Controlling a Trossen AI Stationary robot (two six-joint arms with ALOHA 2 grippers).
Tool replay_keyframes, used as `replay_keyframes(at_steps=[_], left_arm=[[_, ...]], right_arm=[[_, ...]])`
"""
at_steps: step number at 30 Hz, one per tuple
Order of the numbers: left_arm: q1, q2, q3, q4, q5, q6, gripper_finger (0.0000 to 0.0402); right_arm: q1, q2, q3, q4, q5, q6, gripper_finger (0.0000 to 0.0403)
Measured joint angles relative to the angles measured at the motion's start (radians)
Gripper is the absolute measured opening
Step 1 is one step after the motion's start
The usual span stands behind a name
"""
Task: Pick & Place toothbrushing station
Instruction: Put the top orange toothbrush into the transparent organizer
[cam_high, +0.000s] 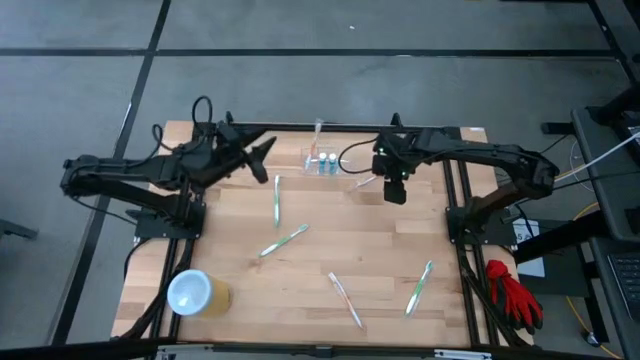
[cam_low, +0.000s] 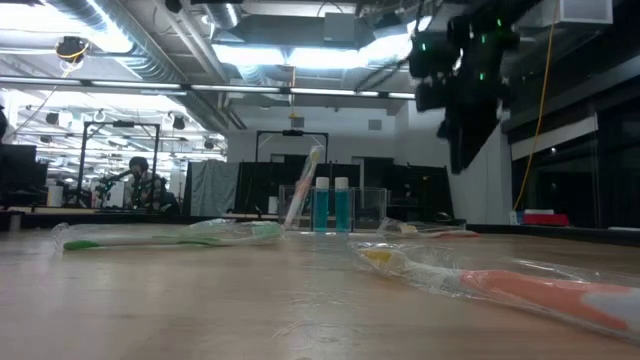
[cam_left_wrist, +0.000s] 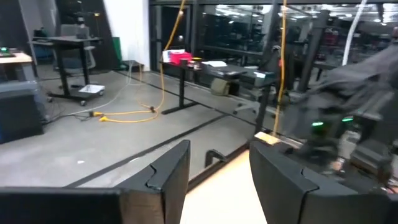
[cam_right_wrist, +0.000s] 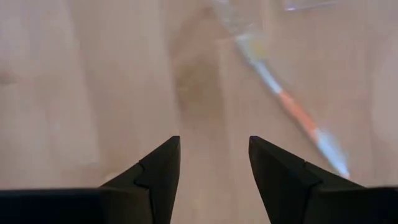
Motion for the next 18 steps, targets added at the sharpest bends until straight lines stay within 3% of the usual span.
replay_keyframes(at_steps=[4,11,18], left_arm=[[-0.071,0.035,0.000,0.007,-0.069,0.000,0.0159],[-0.091,0.083,0.000,0.033,-0.094,0.015,0.0159],[-0.056,0.098,0.000,0.076,-0.050,0.064,0.0159]], right_arm=[[-0.082,-0.002,-0.073,0.110,0.028,-0.037,0.0194],[-0.206,-0.001,-0.078,0.136,0.206,-0.259,0.0194],[-0.236,-0.001,-0.078,0.188,0.187,-0.527,0.0194]])
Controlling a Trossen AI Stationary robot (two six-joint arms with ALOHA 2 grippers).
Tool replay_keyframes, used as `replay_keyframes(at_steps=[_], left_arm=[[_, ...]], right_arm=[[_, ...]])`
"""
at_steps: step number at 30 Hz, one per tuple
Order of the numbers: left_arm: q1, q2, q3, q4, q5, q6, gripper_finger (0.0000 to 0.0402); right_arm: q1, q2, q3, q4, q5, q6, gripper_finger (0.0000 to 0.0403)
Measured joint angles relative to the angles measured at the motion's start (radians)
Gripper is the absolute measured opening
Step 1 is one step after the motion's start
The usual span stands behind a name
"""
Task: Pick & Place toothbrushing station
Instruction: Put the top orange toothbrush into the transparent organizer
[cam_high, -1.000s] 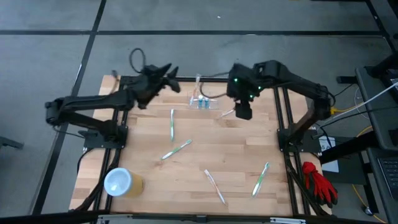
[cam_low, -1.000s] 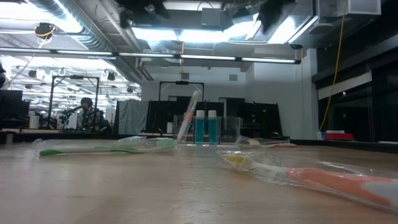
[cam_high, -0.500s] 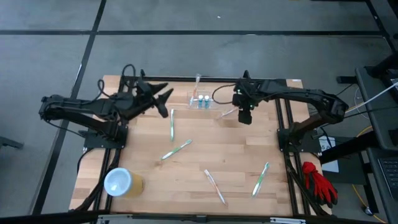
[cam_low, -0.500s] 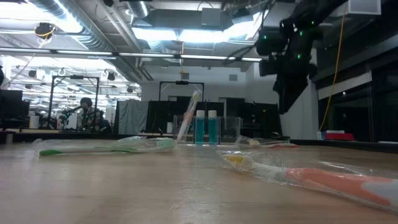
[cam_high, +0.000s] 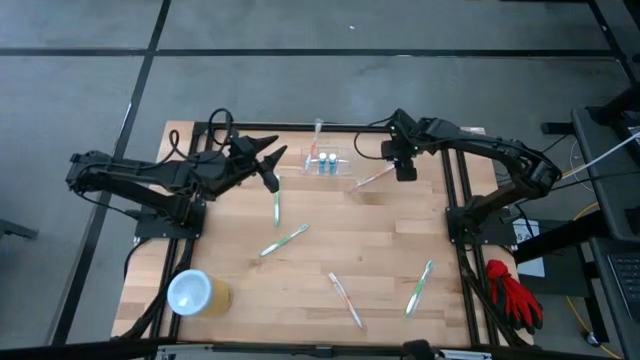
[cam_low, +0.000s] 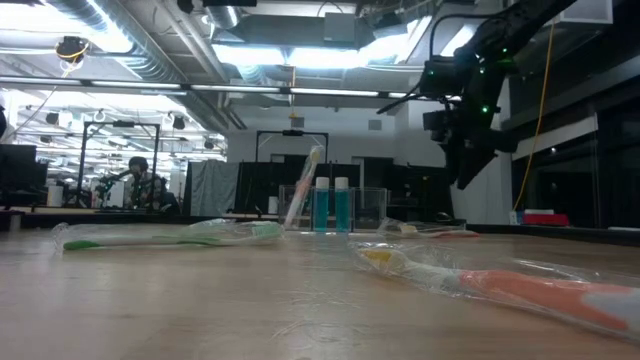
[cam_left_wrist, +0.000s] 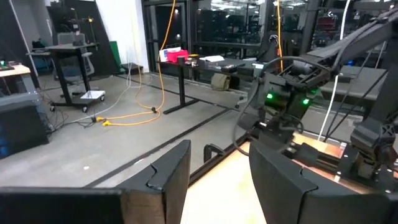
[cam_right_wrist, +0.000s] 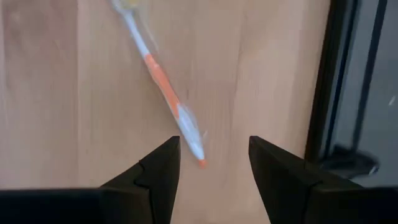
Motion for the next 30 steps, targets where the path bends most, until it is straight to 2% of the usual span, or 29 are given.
replay_keyframes(at_steps=[7,14,22,30], left_arm=[[0.044,0.000,0.000,0.003,0.074,0.014,0.0157],[0.088,0.000,0.000,0.002,0.127,0.031,0.0155],[0.126,0.000,0.000,-0.001,0.176,0.041,0.0154],[0.128,0.000,0.000,-0.017,0.186,0.032,0.0153]], right_arm=[[0.004,0.000,0.000,0.024,-0.021,-0.246,0.0194],[0.021,0.069,0.000,0.041,-0.078,-0.239,0.0194],[0.073,0.225,0.000,0.036,-0.037,-0.221,0.0194],[0.038,0.252,0.000,0.056,-0.011,-0.220,0.0194]])
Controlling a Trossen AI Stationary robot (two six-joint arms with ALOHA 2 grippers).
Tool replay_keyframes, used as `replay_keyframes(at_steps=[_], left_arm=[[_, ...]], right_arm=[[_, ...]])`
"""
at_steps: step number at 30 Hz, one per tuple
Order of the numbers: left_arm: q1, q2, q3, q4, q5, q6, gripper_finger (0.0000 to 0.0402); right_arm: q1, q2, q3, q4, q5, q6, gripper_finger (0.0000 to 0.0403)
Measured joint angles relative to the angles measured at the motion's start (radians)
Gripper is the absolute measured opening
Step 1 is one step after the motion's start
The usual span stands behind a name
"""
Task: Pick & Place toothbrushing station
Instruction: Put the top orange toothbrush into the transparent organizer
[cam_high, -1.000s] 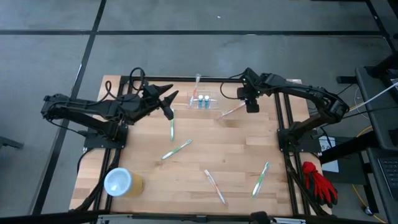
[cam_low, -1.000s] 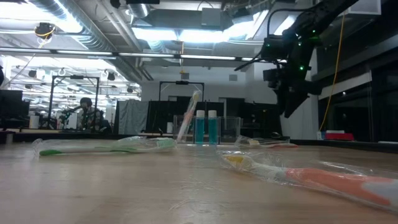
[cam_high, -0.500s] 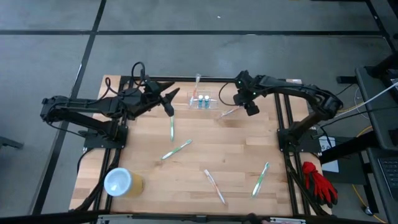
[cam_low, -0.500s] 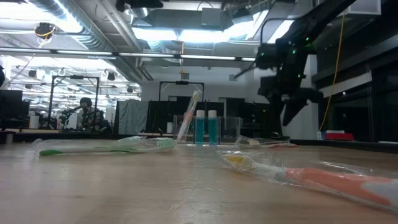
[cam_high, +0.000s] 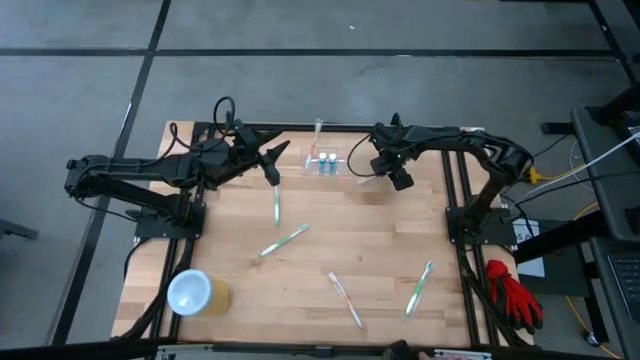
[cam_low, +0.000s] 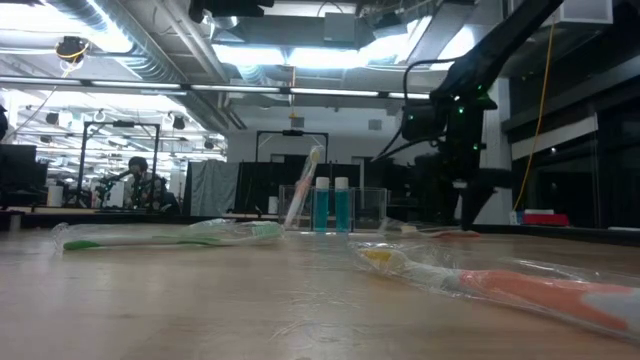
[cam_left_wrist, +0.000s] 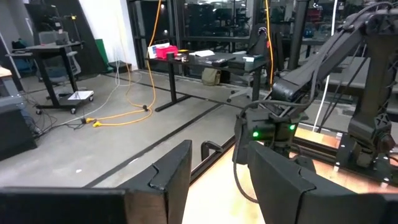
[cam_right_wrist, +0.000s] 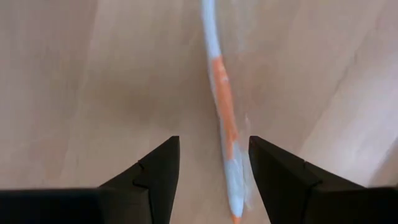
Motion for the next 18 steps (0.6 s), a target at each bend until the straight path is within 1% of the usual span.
replay_keyframes(at_steps=[6,18], left_arm=[[0.000,0.000,0.000,0.000,0.000,-0.008,0.0153],[0.000,0.000,0.000,0.000,0.000,-0.034,0.0152]], right_arm=[[-0.040,0.000,0.000,0.032,-0.016,0.019,0.0194],[-0.089,0.000,0.000,0.031,-0.031,0.026,0.0194]])
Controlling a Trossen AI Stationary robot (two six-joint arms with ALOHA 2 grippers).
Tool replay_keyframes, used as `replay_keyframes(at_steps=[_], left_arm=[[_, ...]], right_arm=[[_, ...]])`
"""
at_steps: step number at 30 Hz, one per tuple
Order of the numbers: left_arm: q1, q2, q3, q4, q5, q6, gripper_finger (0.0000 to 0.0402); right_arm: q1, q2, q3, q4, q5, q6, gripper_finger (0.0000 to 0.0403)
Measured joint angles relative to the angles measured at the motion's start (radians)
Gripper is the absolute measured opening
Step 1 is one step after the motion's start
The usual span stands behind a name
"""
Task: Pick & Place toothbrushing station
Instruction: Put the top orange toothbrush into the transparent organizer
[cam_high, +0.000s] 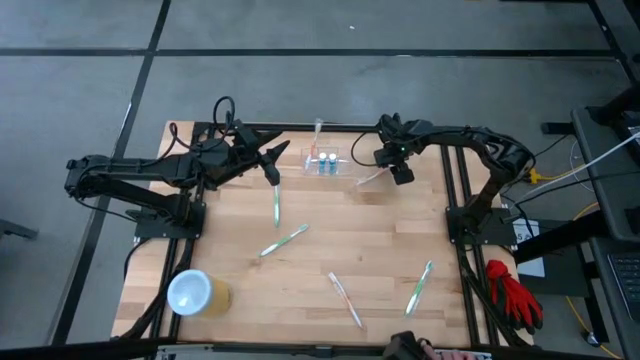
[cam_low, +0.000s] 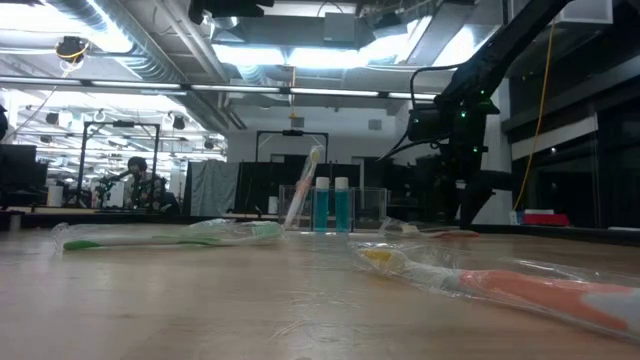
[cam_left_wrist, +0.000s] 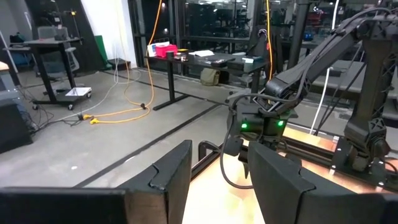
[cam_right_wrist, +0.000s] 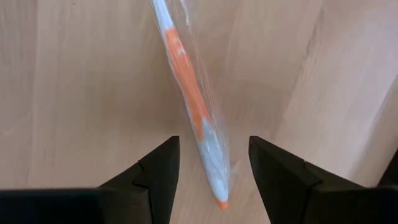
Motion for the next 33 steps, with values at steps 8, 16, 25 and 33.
replay_keyframes(at_steps=[8,16,25,33], left_arm=[[-0.003,0.000,0.000,0.000,0.000,-0.014,0.0152],[-0.003,0.000,0.000,0.000,0.000,-0.030,0.0152],[-0.003,0.000,0.000,0.000,0.000,-0.040,0.0152],[-0.003,0.000,0.000,0.000,0.000,-0.055,0.0152]], right_arm=[[-0.019,0.000,0.000,0.001,-0.016,0.000,0.0174],[-0.022,0.000,0.000,-0.007,-0.073,0.008,0.0066],[-0.023,0.000,0.000,-0.031,-0.097,0.020,0.0005],[-0.021,-0.001,0.000,-0.109,-0.109,0.039,0.0002]])
